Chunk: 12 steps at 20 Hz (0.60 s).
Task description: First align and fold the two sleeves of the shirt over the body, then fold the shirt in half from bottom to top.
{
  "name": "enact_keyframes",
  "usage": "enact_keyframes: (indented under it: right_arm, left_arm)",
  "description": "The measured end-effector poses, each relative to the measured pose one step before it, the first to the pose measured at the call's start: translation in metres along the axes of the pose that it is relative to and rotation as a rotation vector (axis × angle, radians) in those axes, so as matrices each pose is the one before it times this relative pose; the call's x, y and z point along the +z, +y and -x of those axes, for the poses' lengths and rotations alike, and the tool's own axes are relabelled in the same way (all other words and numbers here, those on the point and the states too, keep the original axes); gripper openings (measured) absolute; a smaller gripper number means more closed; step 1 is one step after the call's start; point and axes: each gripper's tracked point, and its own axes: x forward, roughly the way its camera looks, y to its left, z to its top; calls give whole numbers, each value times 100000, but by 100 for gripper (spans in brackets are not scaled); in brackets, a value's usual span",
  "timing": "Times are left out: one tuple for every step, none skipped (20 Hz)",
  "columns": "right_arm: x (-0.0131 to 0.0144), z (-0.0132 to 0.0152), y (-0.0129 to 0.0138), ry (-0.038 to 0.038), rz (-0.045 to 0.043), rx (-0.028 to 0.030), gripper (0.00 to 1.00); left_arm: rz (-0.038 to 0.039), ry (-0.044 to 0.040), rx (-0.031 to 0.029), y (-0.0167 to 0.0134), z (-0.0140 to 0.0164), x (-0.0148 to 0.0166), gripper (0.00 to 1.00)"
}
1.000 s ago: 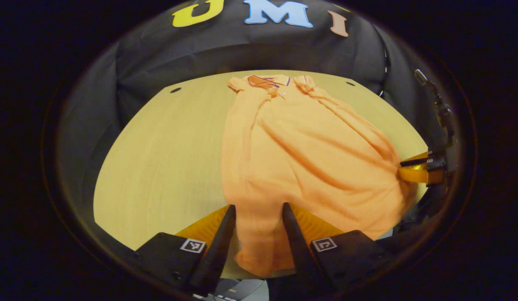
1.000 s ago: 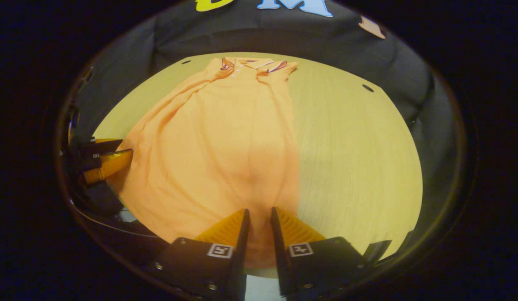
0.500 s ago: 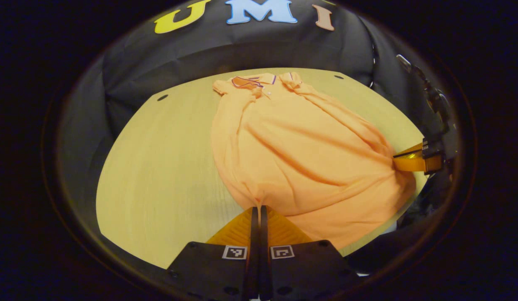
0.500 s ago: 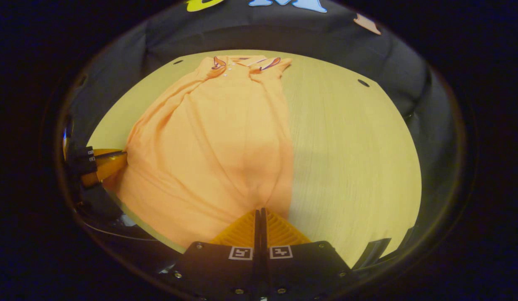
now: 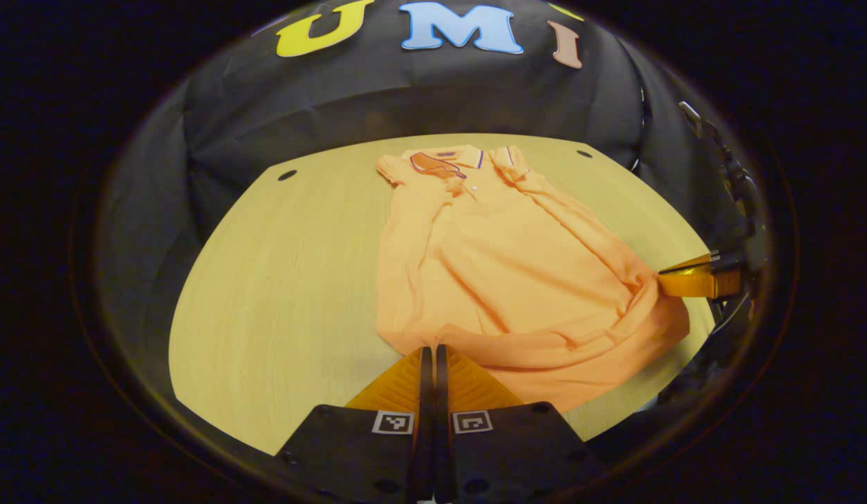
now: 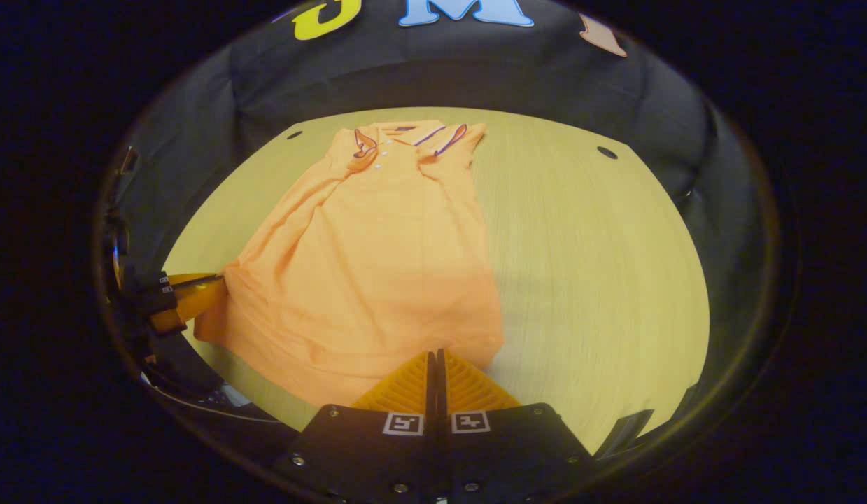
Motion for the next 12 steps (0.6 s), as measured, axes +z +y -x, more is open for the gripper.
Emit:
enact_keyframes:
  right_arm:
    - [991, 2, 32, -1215, -353, 188, 0]
    - [860, -200, 33, -1356, -456, 78, 0]
    - [1066, -140, -76, -1520, -411, -13, 0]
    - [935, -133, -148, -1431, -287, -145, 0]
    - [1066, -210, -108, -1387, -279, 94, 0]
    - [1023, -294, -191, -1430, -301, -155, 0]
    - [1140, -213, -223, -1372, -192, -372, 0]
    - [1054, -204, -275, -1557, -335, -302, 0]
    - [1150, -240, -226, -1428, -422, -143, 0]
    - [1127, -264, -156, -1483, -343, -120, 0]
    - [1221, -306, -211, -1398, -124, -194, 0]
    - [1142, -576, -246, -1300, 50, -295, 0]
  left_arm:
    - [237, -1428, 44, 265, -172, 1160, 6]
    - [15, -1432, 456, 448, -186, 1227, 6]
    - [-570, -1415, 39, 455, -191, 1338, 6]
    - [-641, -1229, 343, 351, -450, 939, 6]
    - [-706, -942, 165, 354, -407, 1046, 6]
    - [-499, -917, 251, 459, -344, 988, 6]
    - [-272, -902, 313, 411, -424, 1020, 6]
    - [-295, -764, 83, 195, -717, 960, 6]
    - [-521, -783, 78, 240, -549, 983, 6]
    - [-663, -826, -282, 162, -504, 932, 6]
    - [-571, -958, -199, 200, -502, 960, 6]
    - [-26, -880, -415, 32, -590, 1125, 6]
